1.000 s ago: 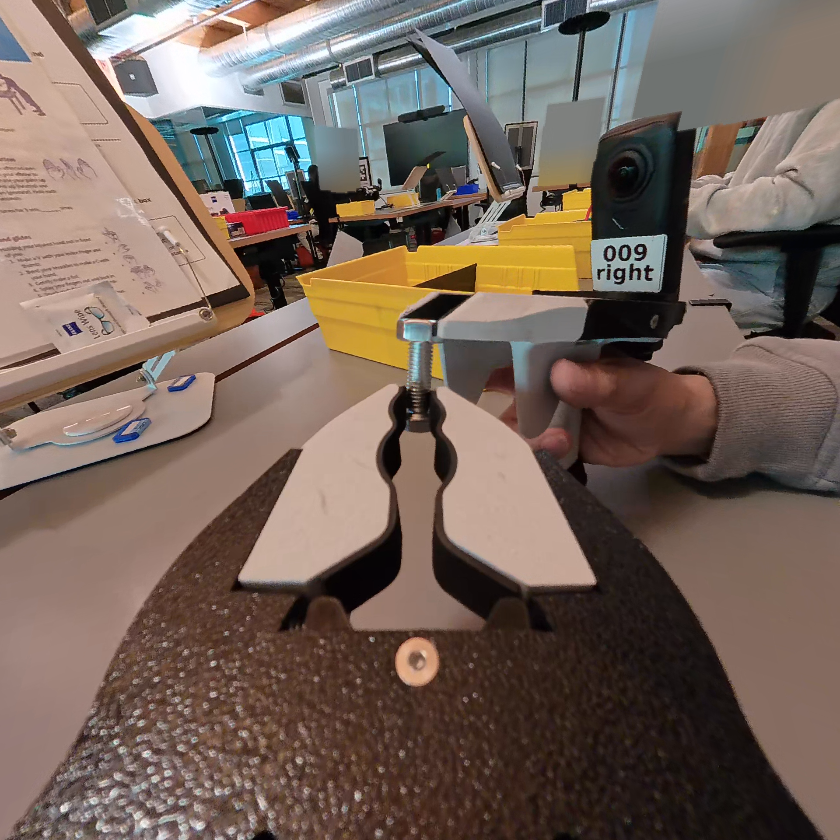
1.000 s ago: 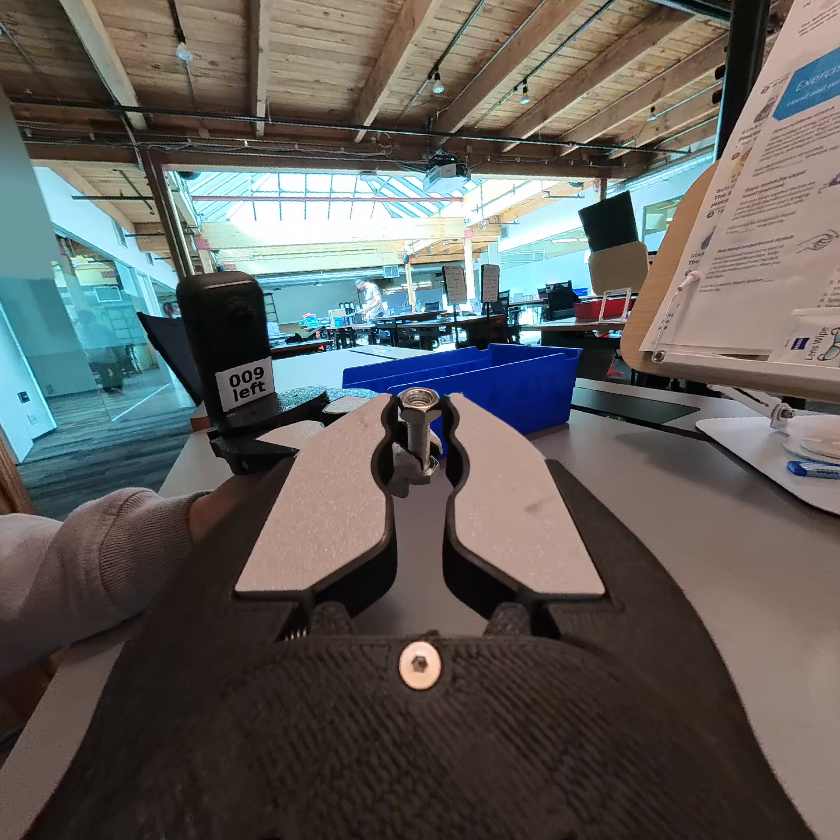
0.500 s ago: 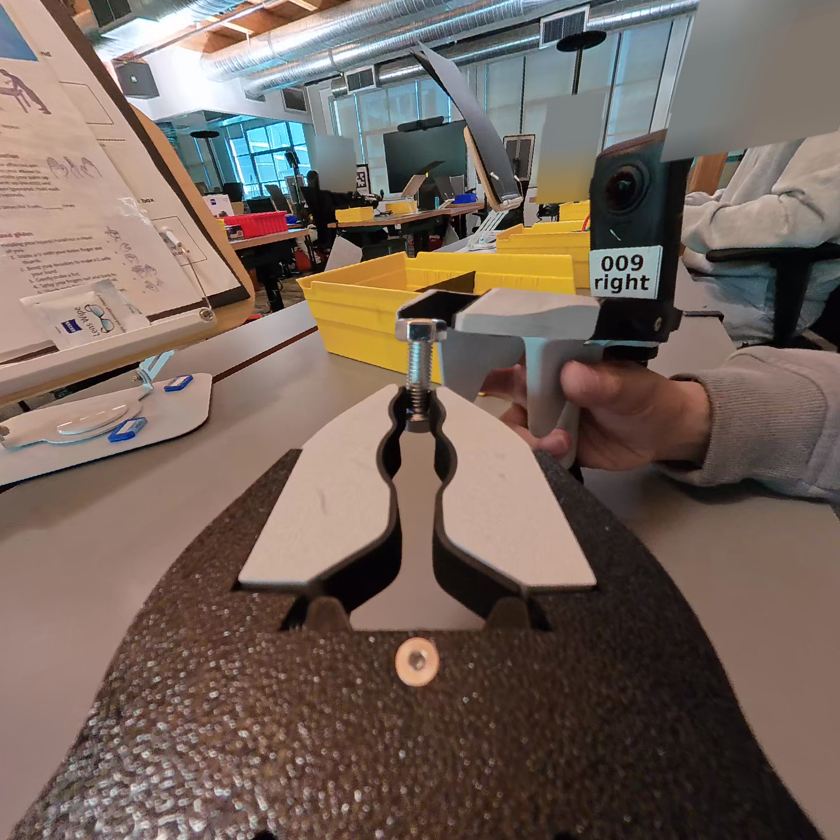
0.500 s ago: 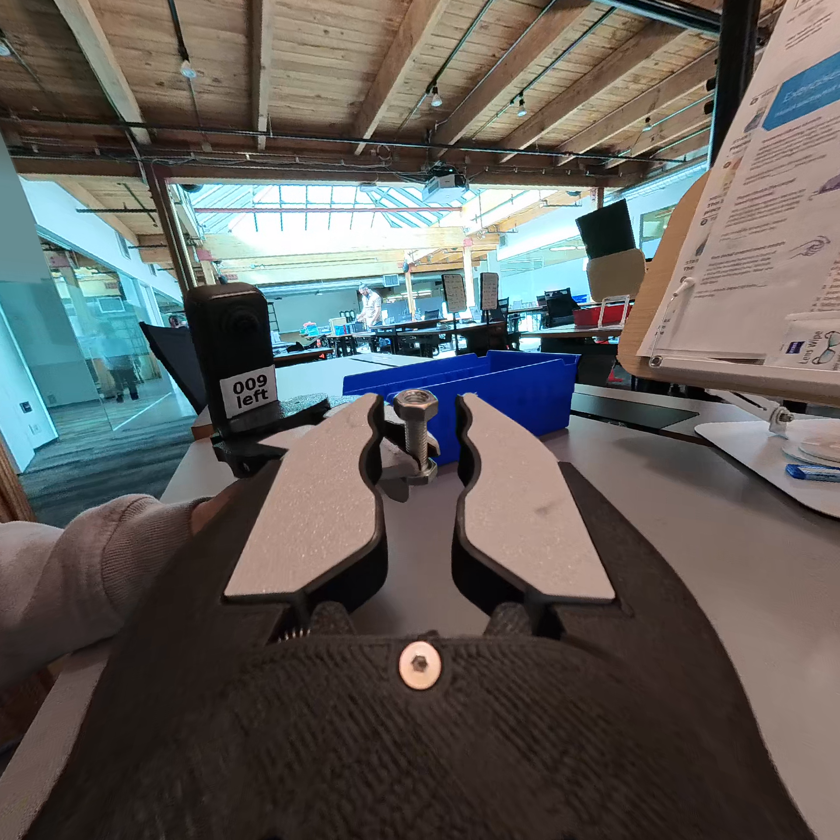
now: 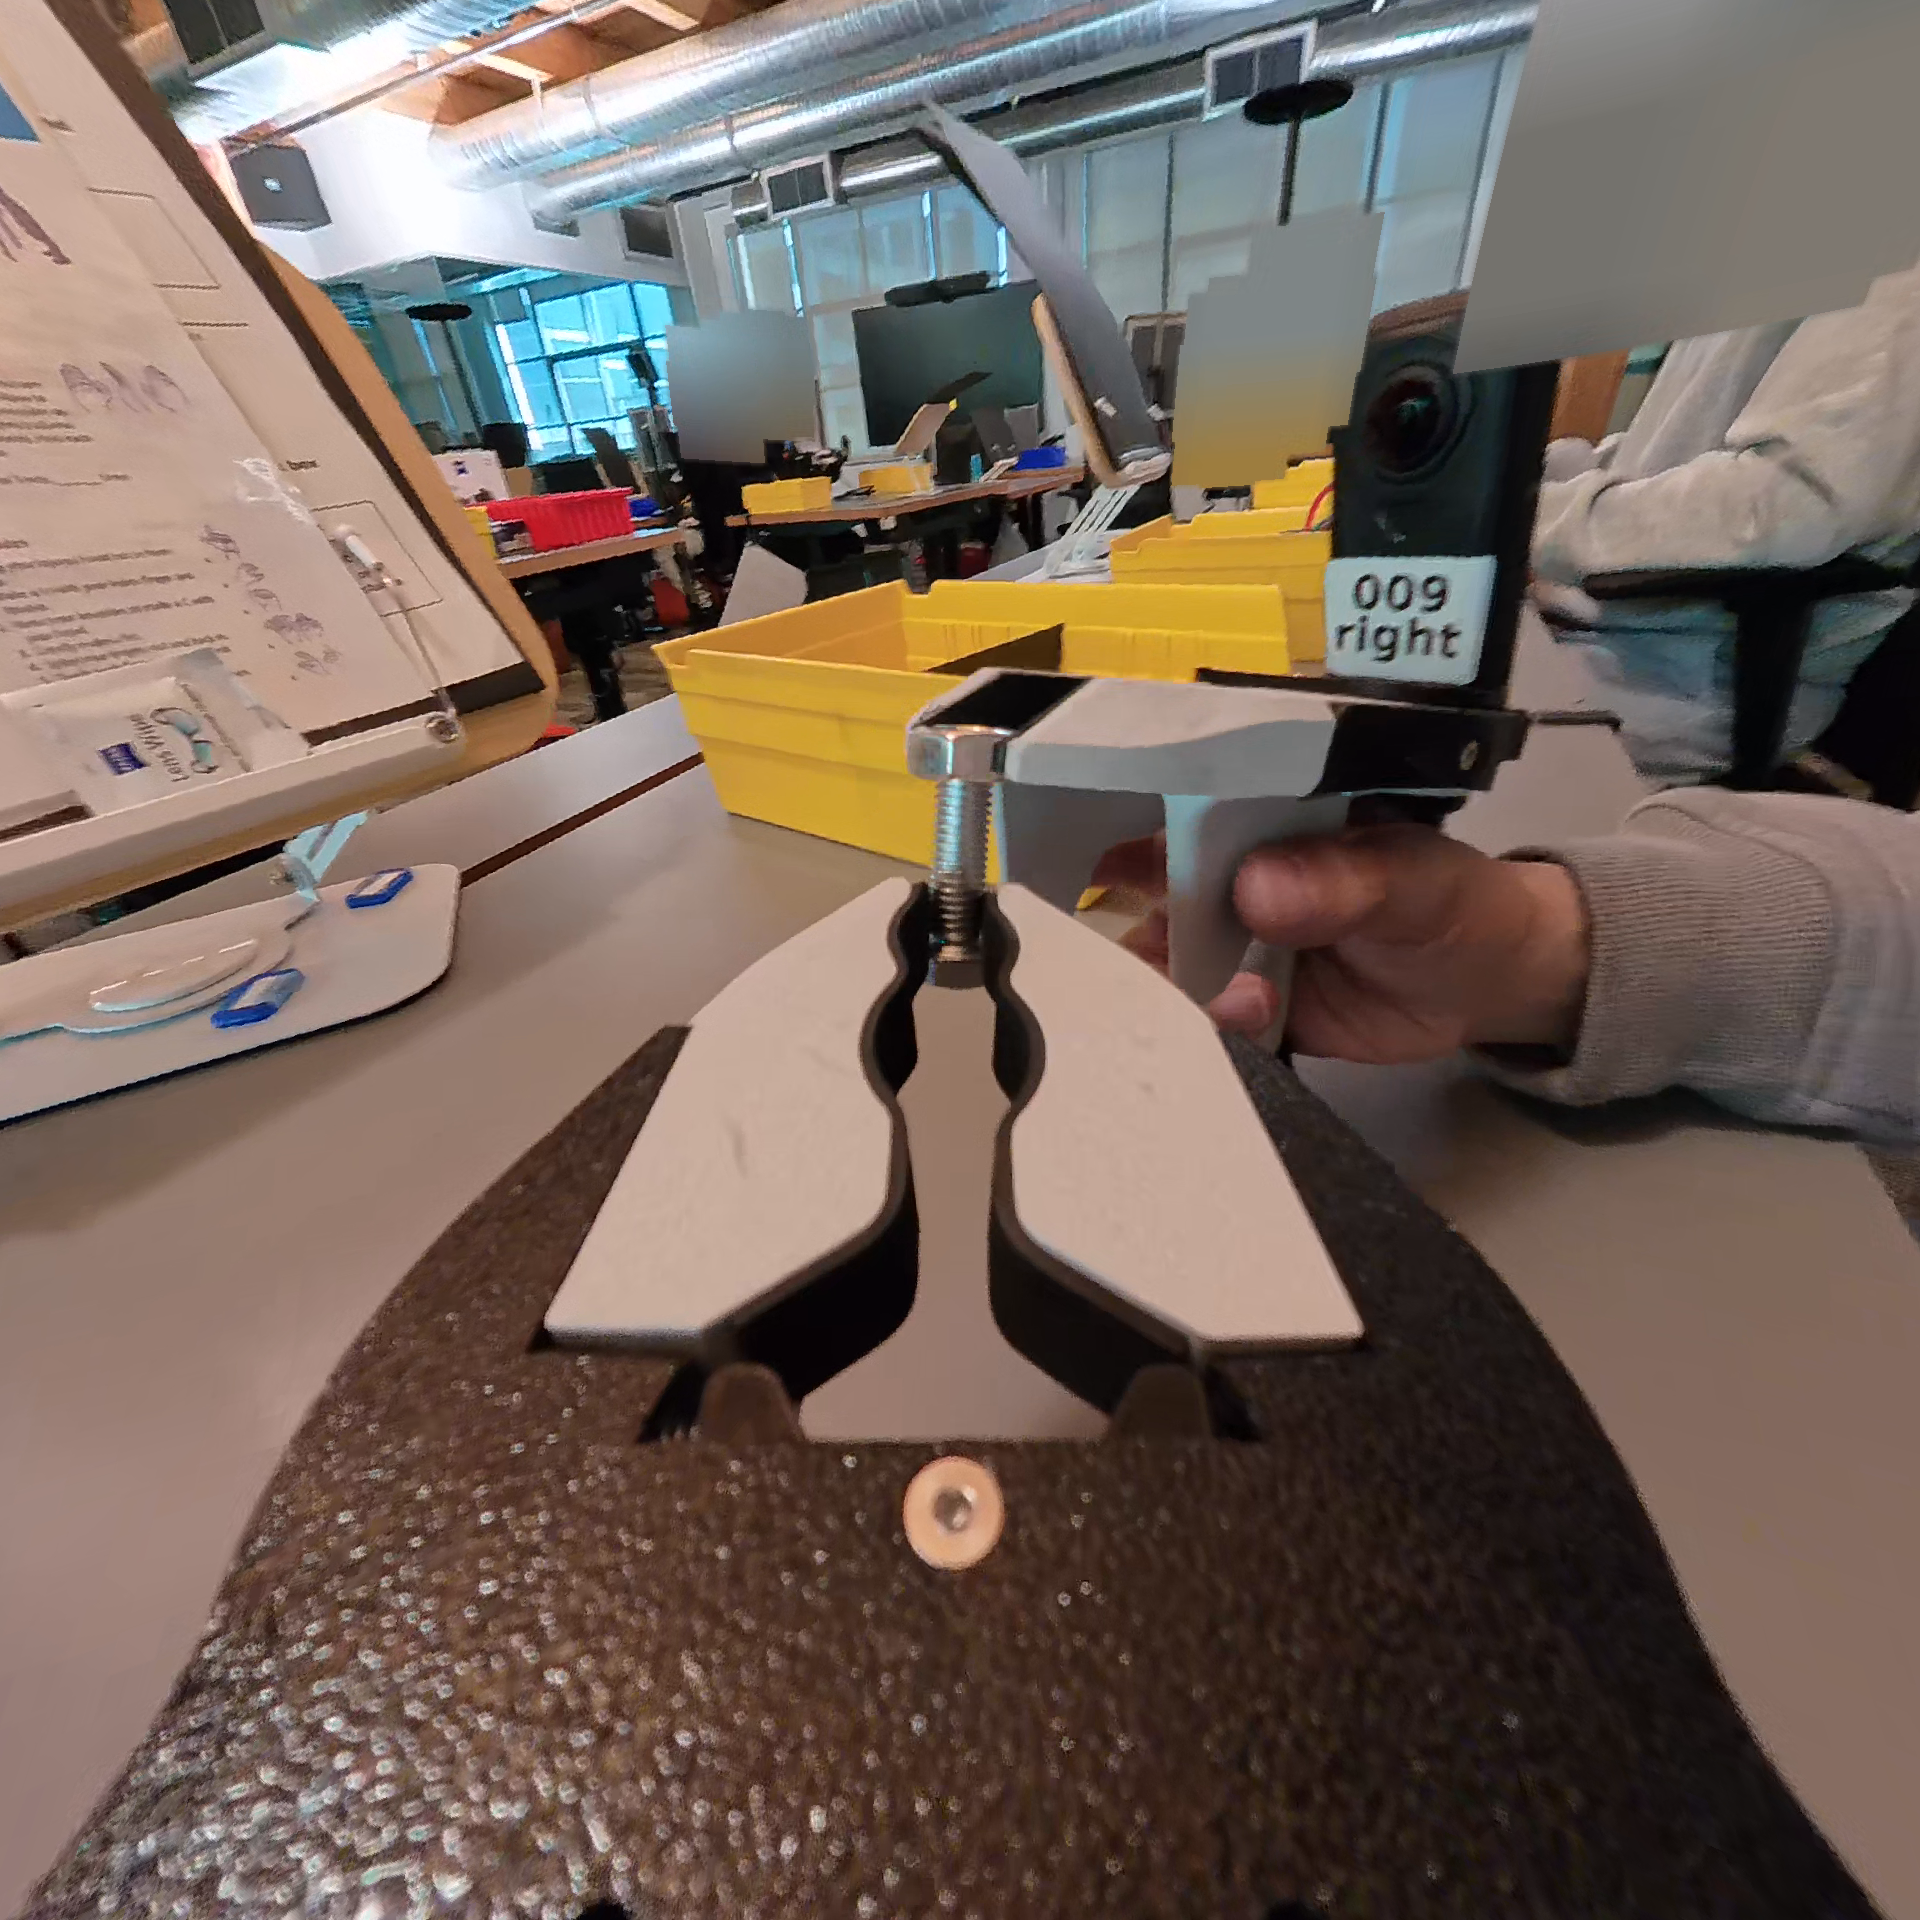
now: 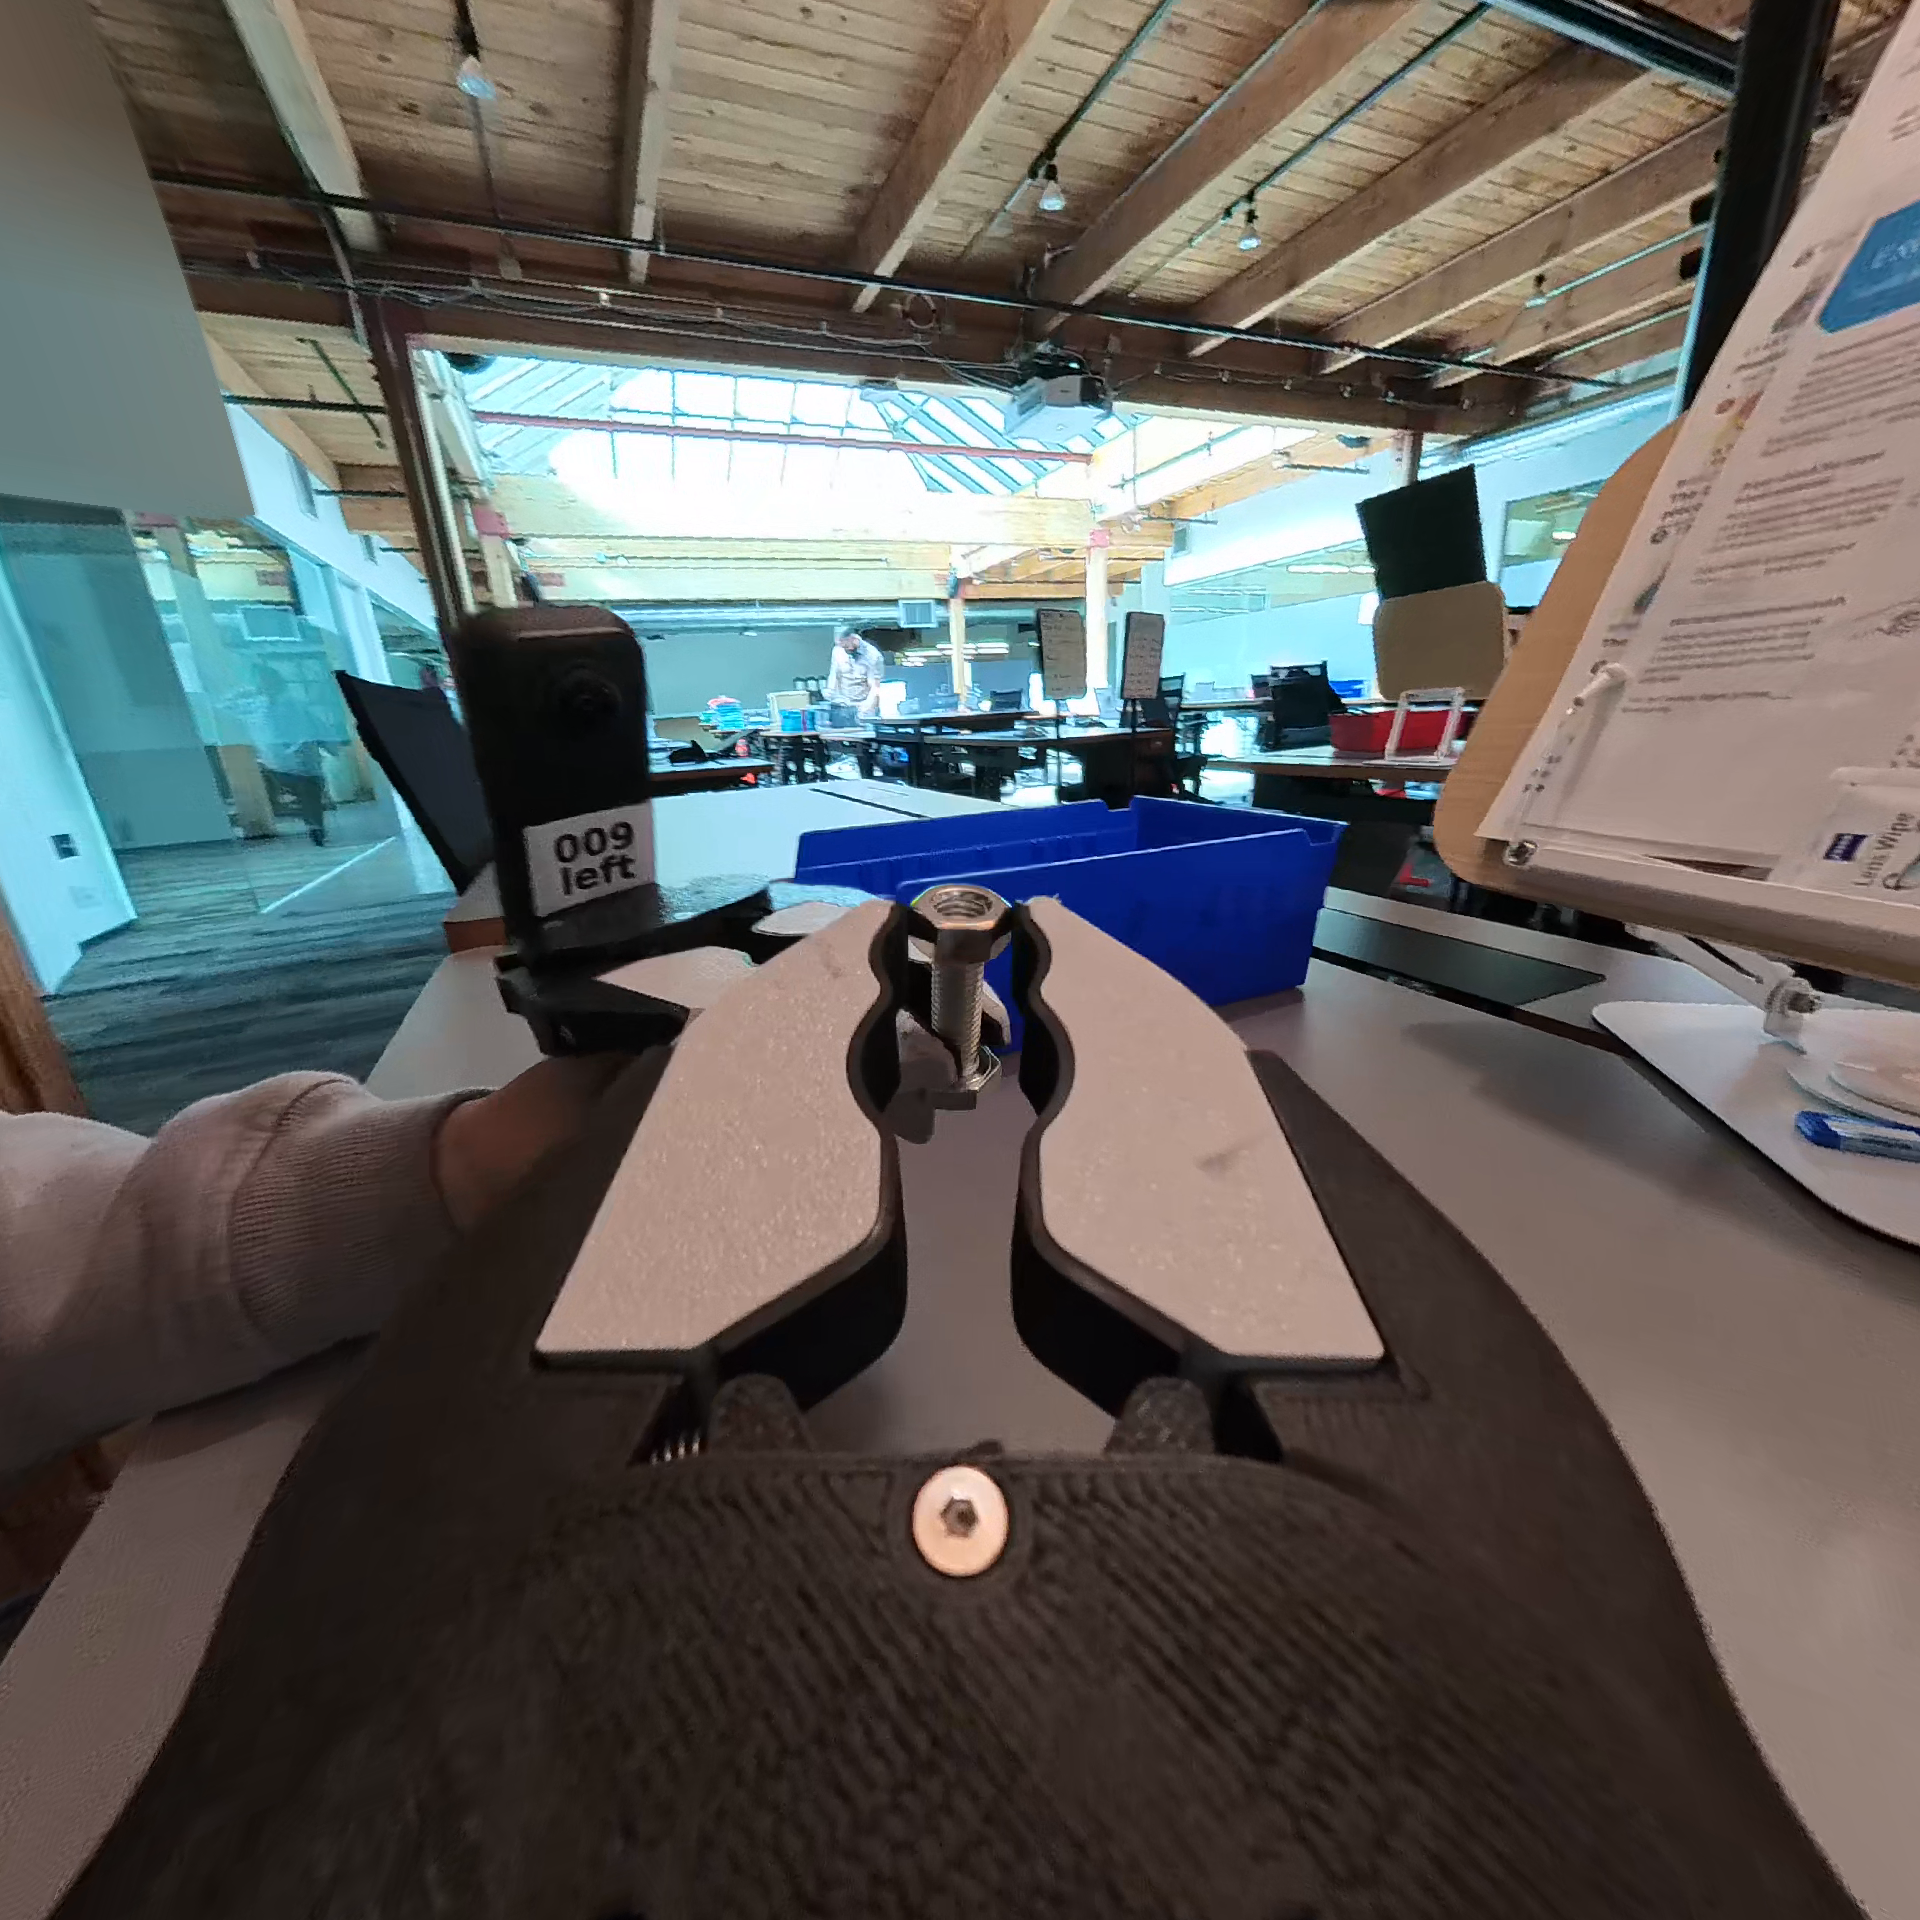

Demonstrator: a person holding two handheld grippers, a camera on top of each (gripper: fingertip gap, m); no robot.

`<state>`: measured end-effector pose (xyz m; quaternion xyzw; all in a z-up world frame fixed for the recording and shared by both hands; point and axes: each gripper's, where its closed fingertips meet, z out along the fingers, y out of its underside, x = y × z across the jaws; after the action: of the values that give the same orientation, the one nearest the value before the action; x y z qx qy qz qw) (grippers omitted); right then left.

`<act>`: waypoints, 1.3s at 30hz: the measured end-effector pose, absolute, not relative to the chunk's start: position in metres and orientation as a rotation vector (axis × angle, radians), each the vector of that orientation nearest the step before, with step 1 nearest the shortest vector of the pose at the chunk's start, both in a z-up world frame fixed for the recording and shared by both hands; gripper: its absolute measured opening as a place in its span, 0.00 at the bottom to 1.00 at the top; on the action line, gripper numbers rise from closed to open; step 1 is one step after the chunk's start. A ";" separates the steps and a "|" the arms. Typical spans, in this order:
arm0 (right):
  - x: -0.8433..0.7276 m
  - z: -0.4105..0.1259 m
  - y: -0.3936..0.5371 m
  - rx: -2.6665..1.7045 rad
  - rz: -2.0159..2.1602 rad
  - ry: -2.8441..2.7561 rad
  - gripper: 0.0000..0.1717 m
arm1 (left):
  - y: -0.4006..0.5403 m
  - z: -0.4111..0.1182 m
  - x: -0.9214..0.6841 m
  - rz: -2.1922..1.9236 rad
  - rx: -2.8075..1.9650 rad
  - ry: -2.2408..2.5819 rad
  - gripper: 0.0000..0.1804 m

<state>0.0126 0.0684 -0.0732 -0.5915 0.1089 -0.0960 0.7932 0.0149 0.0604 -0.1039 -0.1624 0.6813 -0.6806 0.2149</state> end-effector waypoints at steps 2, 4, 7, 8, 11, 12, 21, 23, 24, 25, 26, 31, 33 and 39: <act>0.008 -0.070 0.068 -1.254 -0.140 0.211 0.11 | 0.058 -0.101 0.010 -1.978 -0.438 1.894 0.05; 0.005 -0.067 0.067 -1.235 -0.087 0.194 0.10 | 0.056 -0.098 0.005 -2.076 -0.432 1.903 0.05; 0.000 -0.063 0.066 -1.211 -0.050 0.168 0.11 | 0.053 -0.094 0.000 -2.199 -0.422 1.912 0.05; -0.001 -0.062 0.066 -1.207 -0.049 0.157 0.10 | 0.053 -0.093 -0.002 -2.230 -0.418 1.916 0.05; -0.002 -0.062 0.066 -1.203 -0.025 0.157 0.10 | 0.052 -0.093 -0.003 -2.251 -0.419 1.922 0.05; -0.002 -0.062 0.066 -1.203 -0.013 0.159 0.10 | 0.052 -0.093 -0.003 -2.248 -0.420 1.922 0.05; -0.001 -0.063 0.066 -1.206 -0.027 0.164 0.11 | 0.053 -0.094 -0.001 -2.204 -0.414 1.919 0.05; -0.003 -0.062 0.065 -1.205 -0.031 0.143 0.10 | 0.052 -0.094 -0.004 -2.267 -0.416 1.936 0.05; -0.004 -0.062 0.065 -1.207 -0.026 0.136 0.10 | 0.051 -0.094 -0.006 -2.303 -0.420 1.946 0.05; -0.005 -0.062 0.065 -1.211 -0.011 0.128 0.10 | 0.051 -0.093 -0.007 -2.335 -0.420 1.957 0.05; -0.006 -0.062 0.065 -1.213 0.009 0.116 0.11 | 0.050 -0.093 -0.009 -2.365 -0.413 1.969 0.05; -0.012 -0.061 0.062 -1.236 0.059 0.067 0.11 | 0.047 -0.093 -0.013 -2.366 -0.367 1.988 0.05; -0.014 -0.062 0.061 -1.245 0.056 0.035 0.11 | 0.046 -0.093 -0.016 -2.374 -0.348 2.003 0.05; -0.032 -0.058 0.056 -1.224 0.238 -0.056 0.11 | 0.040 -0.089 -0.037 -2.581 -0.240 2.102 0.05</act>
<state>-0.0324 0.0556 -0.0579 -0.5730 -0.0260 0.1112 0.8115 -0.0373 0.0400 -0.0886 -0.0717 0.6269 -0.7696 -0.0978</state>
